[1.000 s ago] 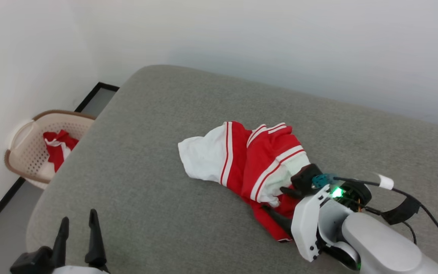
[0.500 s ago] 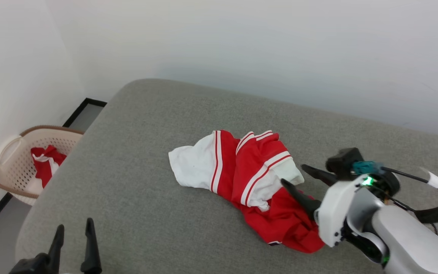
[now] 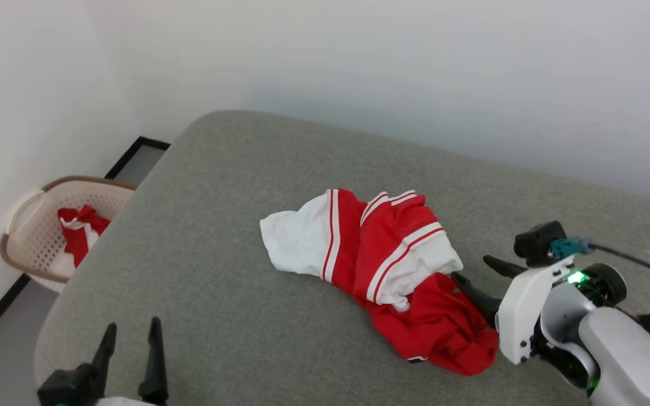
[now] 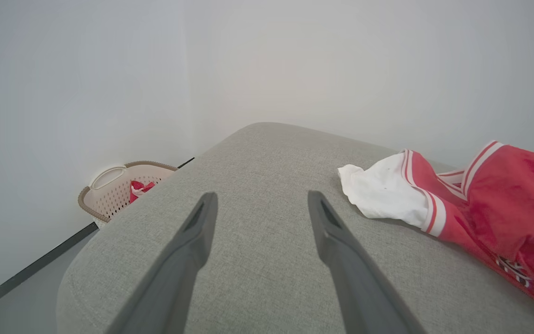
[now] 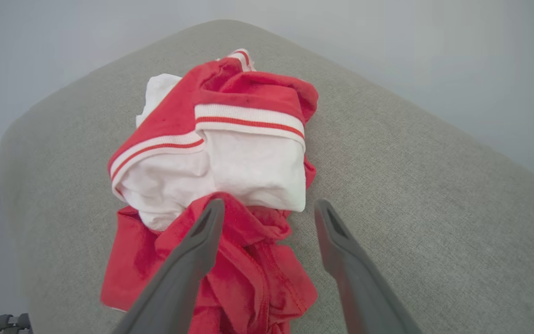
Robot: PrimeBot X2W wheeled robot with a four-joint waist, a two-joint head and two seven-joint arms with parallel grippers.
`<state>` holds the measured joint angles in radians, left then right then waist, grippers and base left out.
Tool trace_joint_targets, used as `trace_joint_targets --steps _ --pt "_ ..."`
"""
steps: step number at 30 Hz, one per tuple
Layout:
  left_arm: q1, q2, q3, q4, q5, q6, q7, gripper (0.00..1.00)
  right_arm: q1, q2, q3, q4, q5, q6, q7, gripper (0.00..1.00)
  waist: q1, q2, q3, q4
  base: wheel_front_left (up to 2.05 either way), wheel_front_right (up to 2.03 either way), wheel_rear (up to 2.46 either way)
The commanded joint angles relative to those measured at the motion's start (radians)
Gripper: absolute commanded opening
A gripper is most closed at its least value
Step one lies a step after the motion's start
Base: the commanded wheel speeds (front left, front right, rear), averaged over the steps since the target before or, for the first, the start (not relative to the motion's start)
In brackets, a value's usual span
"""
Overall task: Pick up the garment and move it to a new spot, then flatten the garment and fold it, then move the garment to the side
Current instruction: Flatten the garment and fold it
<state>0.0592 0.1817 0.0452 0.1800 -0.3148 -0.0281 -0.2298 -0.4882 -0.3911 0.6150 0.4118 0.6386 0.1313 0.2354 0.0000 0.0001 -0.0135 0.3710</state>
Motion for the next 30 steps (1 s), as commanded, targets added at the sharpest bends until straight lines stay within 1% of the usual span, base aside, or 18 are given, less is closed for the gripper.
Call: trace_joint_targets --steps 1,12,13,14,15,21,30 --pt "-0.016 -0.002 -0.005 0.001 0.005 -0.004 0.0 1.0 -0.024 0.007 -0.007 0.015 0.012 -0.001 0.011 1.0 0.0 -0.0001 0.018 0.016 0.0 0.0 0.0" --pt "-0.056 -0.015 -0.031 0.027 -0.009 -0.011 -0.006 1.0 -0.124 0.018 0.064 0.125 0.018 -0.001 0.025 1.0 0.0 -0.0001 0.064 0.06 0.0 0.0 0.0" --pt "-0.06 -0.017 -0.033 0.03 -0.01 -0.011 -0.007 1.0 -0.13 0.019 0.07 0.138 0.019 -0.001 0.023 0.43 0.0 -0.0001 0.067 0.063 0.0 0.0 0.0" --pt "-0.061 -0.019 -0.034 0.033 -0.01 -0.011 -0.009 1.0 -0.138 0.023 0.074 0.15 0.023 -0.001 0.016 0.1 0.0 -0.0001 0.069 0.064 0.0 0.0 0.0" --pt "-0.062 -0.02 -0.035 0.037 -0.012 -0.011 -0.01 1.0 -0.144 0.024 0.084 0.161 0.024 -0.001 0.017 0.0 0.0 -0.0001 0.071 0.066 0.0 0.0 0.0" --pt "-0.073 -0.022 -0.034 0.052 -0.021 -0.008 -0.016 1.0 -0.18 0.027 0.122 0.201 0.04 -0.001 -0.01 0.0 0.0 -0.0001 0.076 0.065 0.0 0.0 0.0" --pt "-0.063 -0.019 -0.024 0.061 -0.032 0.0 -0.021 1.0 -0.229 -0.02 0.148 0.198 0.066 -0.001 -0.04 0.0 0.0 -0.0001 0.067 0.037 0.0 0.0 0.0"
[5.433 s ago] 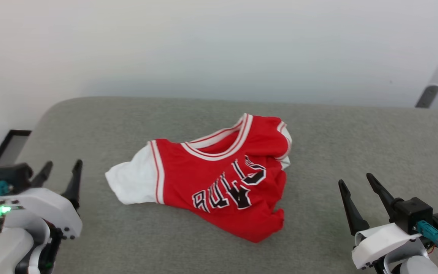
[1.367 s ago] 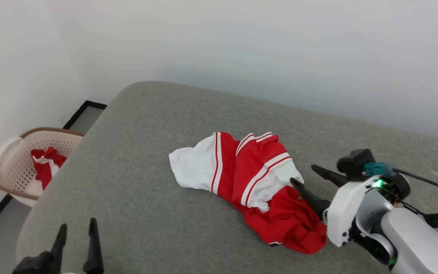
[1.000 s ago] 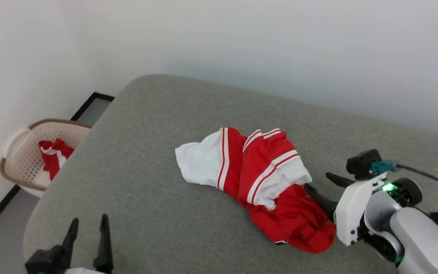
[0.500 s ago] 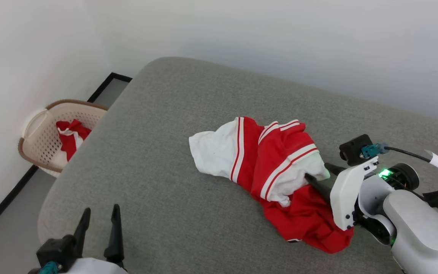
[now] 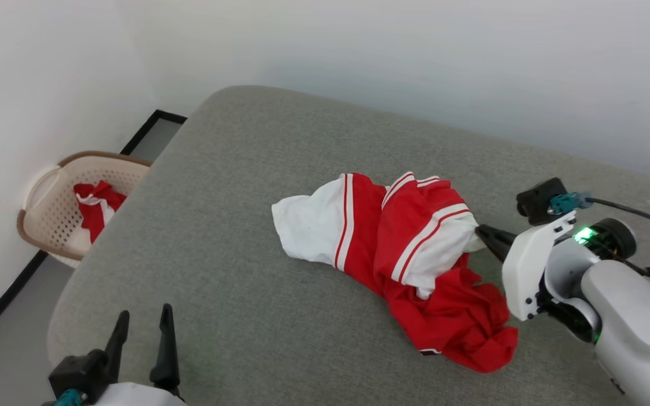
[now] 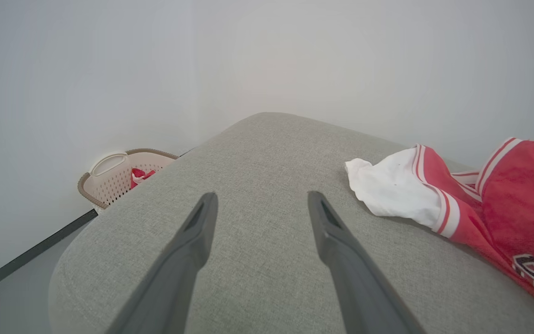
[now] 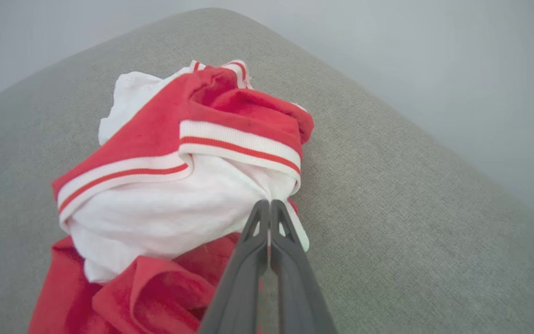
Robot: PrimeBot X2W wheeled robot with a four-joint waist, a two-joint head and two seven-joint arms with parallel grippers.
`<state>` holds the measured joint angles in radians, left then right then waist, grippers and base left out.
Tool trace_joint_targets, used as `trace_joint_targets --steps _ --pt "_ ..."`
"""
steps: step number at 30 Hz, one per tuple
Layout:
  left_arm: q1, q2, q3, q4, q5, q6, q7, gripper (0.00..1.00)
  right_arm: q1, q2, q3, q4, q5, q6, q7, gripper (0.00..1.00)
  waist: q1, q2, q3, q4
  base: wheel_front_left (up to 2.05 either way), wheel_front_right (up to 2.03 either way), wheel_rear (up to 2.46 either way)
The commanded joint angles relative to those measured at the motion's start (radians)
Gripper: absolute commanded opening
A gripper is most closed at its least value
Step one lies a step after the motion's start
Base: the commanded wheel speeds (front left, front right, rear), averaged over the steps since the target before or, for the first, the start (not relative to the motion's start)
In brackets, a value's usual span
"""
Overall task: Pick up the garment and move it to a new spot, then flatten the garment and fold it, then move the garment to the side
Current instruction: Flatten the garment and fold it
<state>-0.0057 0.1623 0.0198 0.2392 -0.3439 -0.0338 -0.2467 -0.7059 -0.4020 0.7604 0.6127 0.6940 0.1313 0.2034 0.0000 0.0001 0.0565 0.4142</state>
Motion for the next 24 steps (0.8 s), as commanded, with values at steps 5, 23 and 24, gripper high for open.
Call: trace_joint_targets --steps 5,23,24 --pt "0.007 0.002 0.0 0.004 -0.005 0.008 -0.007 1.0 -0.026 -0.036 0.007 -0.018 0.017 -0.001 -0.008 0.0 0.0 -0.0001 -0.011 -0.023 0.0 0.0 0.0" --pt "0.03 0.018 -0.002 -0.011 -0.015 0.014 -0.006 1.0 -0.05 -0.28 -0.004 -0.105 0.012 -0.001 0.057 0.0 0.0 -0.0001 -0.045 -0.113 0.0 0.0 0.0" --pt "0.027 0.018 -0.003 -0.01 -0.016 0.014 -0.006 1.0 -0.045 -0.295 -0.002 -0.101 0.02 -0.001 0.06 0.0 0.0 -0.0001 -0.044 -0.115 0.0 0.0 0.0"
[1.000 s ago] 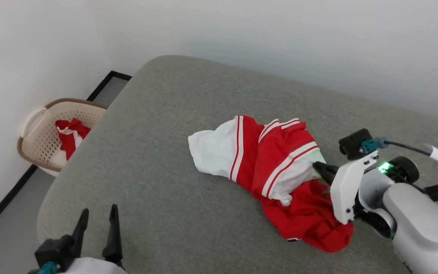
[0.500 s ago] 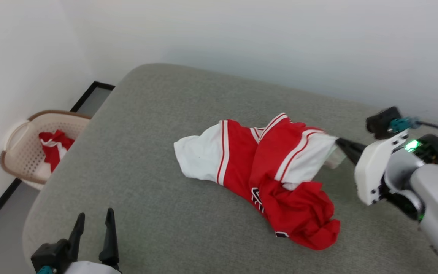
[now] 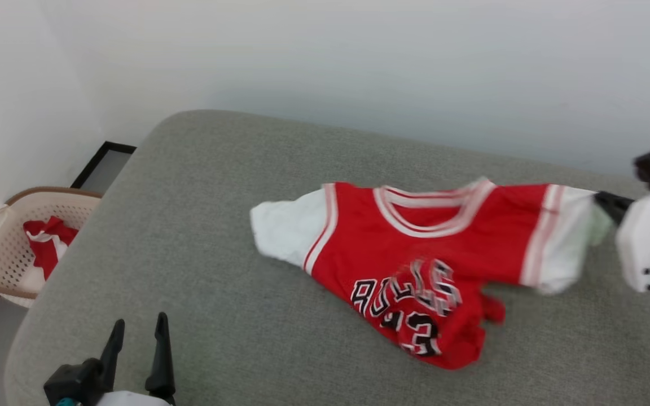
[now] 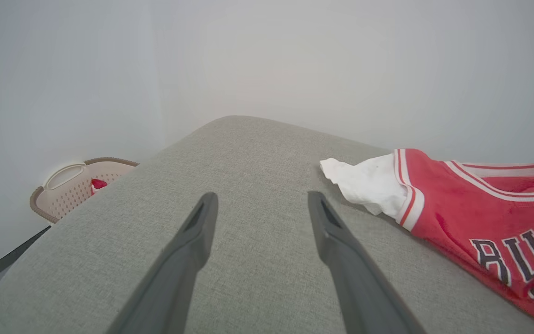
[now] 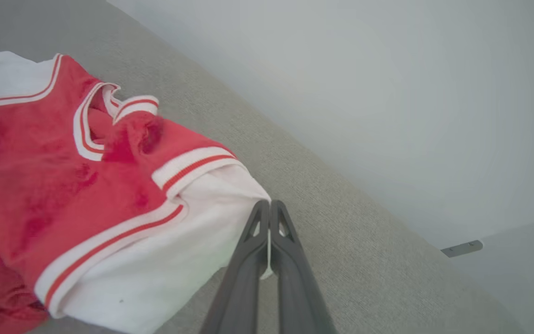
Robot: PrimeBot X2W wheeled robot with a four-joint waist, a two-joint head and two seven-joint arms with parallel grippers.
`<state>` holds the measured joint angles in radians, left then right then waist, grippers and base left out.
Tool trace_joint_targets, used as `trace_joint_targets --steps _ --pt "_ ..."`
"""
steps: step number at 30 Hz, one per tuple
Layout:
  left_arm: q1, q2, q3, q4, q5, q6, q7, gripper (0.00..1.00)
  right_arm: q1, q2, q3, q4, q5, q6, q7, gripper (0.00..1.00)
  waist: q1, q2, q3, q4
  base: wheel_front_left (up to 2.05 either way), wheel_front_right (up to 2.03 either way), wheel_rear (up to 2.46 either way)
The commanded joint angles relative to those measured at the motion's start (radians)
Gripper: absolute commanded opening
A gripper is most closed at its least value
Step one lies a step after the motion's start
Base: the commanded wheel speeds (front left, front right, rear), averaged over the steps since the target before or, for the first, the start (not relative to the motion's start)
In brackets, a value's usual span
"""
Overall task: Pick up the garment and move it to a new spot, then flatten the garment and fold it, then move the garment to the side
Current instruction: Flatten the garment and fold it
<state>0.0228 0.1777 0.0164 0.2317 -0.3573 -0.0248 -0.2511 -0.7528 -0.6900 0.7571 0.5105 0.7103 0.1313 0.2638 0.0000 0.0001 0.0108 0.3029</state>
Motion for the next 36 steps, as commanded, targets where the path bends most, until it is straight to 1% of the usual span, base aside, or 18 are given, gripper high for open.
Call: trace_joint_targets --steps 1,5,10,16,25,26,27,28,30,31,32,36 --pt "-0.004 0.002 -0.001 -0.003 -0.003 0.005 -0.001 1.0 0.008 -0.018 0.002 0.005 0.015 -0.001 0.003 0.0 0.0 -0.0001 0.004 -0.005 0.0 0.0 0.0" --pt "-0.016 0.004 -0.008 -0.001 -0.006 0.002 -0.001 1.0 0.023 -0.076 0.014 0.032 0.025 -0.001 0.004 0.0 0.0 -0.0001 0.015 -0.009 0.0 0.0 0.0" --pt "-0.028 0.004 -0.016 0.004 -0.008 -0.001 -0.001 1.0 0.036 -0.102 0.039 0.089 0.047 -0.001 -0.011 0.0 0.0 -0.0001 0.035 -0.008 0.0 0.0 0.0" --pt "-0.058 0.003 -0.033 0.014 -0.006 -0.009 0.0 1.0 0.044 -0.08 0.072 0.203 0.071 -0.001 -0.048 0.0 0.0 -0.0001 0.065 0.007 0.0 0.0 0.0" --pt "-0.088 0.011 -0.044 0.033 -0.008 -0.01 -0.001 1.0 0.025 -0.007 0.113 0.373 0.134 -0.001 -0.087 0.0 0.0 -0.0001 0.081 0.017 0.0 0.0 0.0" --pt "-0.09 0.012 -0.045 0.034 -0.009 -0.009 -0.001 1.0 0.019 -0.002 0.119 0.384 0.136 -0.001 -0.091 0.03 0.0 -0.0001 0.08 0.016 0.0 0.0 0.0" --pt "-0.091 0.013 -0.045 0.035 -0.009 -0.008 -0.001 1.0 0.014 0.001 0.126 0.393 0.141 -0.001 -0.095 0.36 0.0 -0.0001 0.08 0.014 0.0 0.0 0.0" --pt "-0.091 0.015 -0.044 0.036 -0.01 -0.007 -0.002 1.0 0.008 0.008 0.136 0.399 0.142 -0.001 -0.098 0.42 0.0 -0.0001 0.078 0.01 0.0 0.0 0.0" --pt "-0.091 0.018 -0.044 0.037 -0.011 -0.005 -0.002 1.0 -0.002 0.013 0.147 0.412 0.153 -0.001 -0.101 0.49 0.0 -0.0001 0.076 0.002 0.0 0.0 0.0" --pt "-0.092 0.019 -0.045 0.037 -0.011 -0.005 -0.002 1.0 -0.006 0.016 0.155 0.416 0.158 -0.001 -0.101 0.82 0.0 -0.0001 0.074 -0.002 0.0 0.0 0.0" --pt "-0.092 0.021 -0.046 0.037 -0.011 -0.005 -0.002 1.0 -0.012 0.019 0.165 0.416 0.164 -0.001 -0.103 1.0 0.0 -0.0001 0.071 -0.006 0.0 0.0 0.0" --pt "-0.083 0.031 -0.045 0.038 -0.01 -0.004 0.002 1.0 -0.032 0.022 0.2 0.406 0.185 -0.001 -0.111 1.0 0.0 -0.0001 0.053 -0.032 0.0 0.0 0.0"
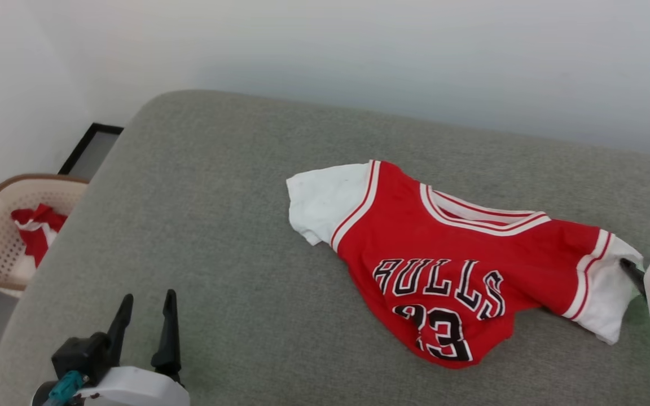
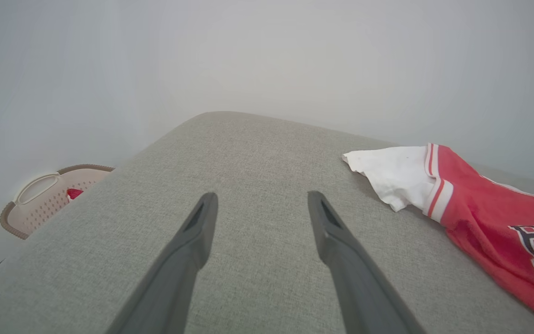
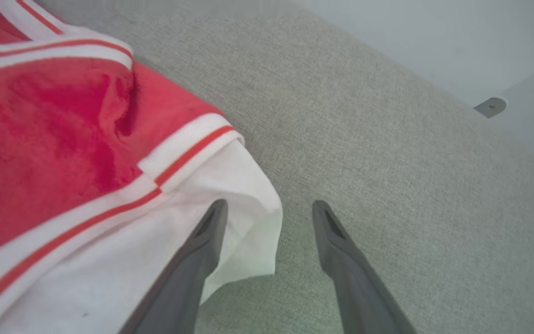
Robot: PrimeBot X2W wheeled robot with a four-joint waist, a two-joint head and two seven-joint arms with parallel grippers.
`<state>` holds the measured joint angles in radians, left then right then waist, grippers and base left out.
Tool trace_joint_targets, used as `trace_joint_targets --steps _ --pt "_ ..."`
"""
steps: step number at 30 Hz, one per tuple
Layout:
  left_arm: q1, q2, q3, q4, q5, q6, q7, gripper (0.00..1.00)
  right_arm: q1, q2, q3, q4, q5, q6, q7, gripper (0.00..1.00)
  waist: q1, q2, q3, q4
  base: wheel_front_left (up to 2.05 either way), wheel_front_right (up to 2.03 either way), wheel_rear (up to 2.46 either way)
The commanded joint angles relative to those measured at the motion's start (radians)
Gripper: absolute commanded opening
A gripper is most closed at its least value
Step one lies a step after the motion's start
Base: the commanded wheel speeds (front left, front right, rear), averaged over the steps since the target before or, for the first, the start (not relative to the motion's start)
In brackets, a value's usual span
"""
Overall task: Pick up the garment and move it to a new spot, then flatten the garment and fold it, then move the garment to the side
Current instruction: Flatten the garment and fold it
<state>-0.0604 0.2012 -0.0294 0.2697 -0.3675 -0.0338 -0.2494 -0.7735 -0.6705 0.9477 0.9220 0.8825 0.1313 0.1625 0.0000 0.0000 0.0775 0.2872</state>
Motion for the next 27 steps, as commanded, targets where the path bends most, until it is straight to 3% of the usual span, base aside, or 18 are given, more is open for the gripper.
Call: trace_joint_targets --steps 1,7,16,23,27 --pt "0.004 0.01 -0.001 -0.002 0.001 0.004 0.001 1.0 -0.018 0.003 0.015 -0.009 0.016 -0.001 -0.017 1.0 0.0 0.0 -0.019 -0.024 0.0 0.0 0.0" --pt "0.024 0.031 0.005 -0.022 -0.003 0.006 0.014 1.0 -0.054 0.0 0.055 -0.051 0.021 -0.001 -0.094 1.0 0.0 0.0 -0.051 -0.084 0.0 0.0 0.0" --pt "0.067 0.074 0.03 -0.081 -0.014 0.021 0.047 1.0 -0.061 0.034 0.028 -0.115 0.019 -0.001 -0.328 1.0 0.0 0.0 -0.097 -0.201 0.0 0.0 0.0" --pt "0.094 0.096 0.052 -0.131 -0.031 0.032 0.068 1.0 -0.01 0.077 -0.08 -0.145 -0.014 -0.001 -0.421 1.0 0.0 0.0 -0.102 -0.27 0.0 0.0 0.0" --pt "0.114 0.109 0.069 -0.161 -0.038 0.043 0.079 1.0 0.054 0.107 -0.234 -0.222 -0.1 -0.001 -0.428 1.0 0.0 0.0 -0.101 -0.315 0.0 0.0 0.0"
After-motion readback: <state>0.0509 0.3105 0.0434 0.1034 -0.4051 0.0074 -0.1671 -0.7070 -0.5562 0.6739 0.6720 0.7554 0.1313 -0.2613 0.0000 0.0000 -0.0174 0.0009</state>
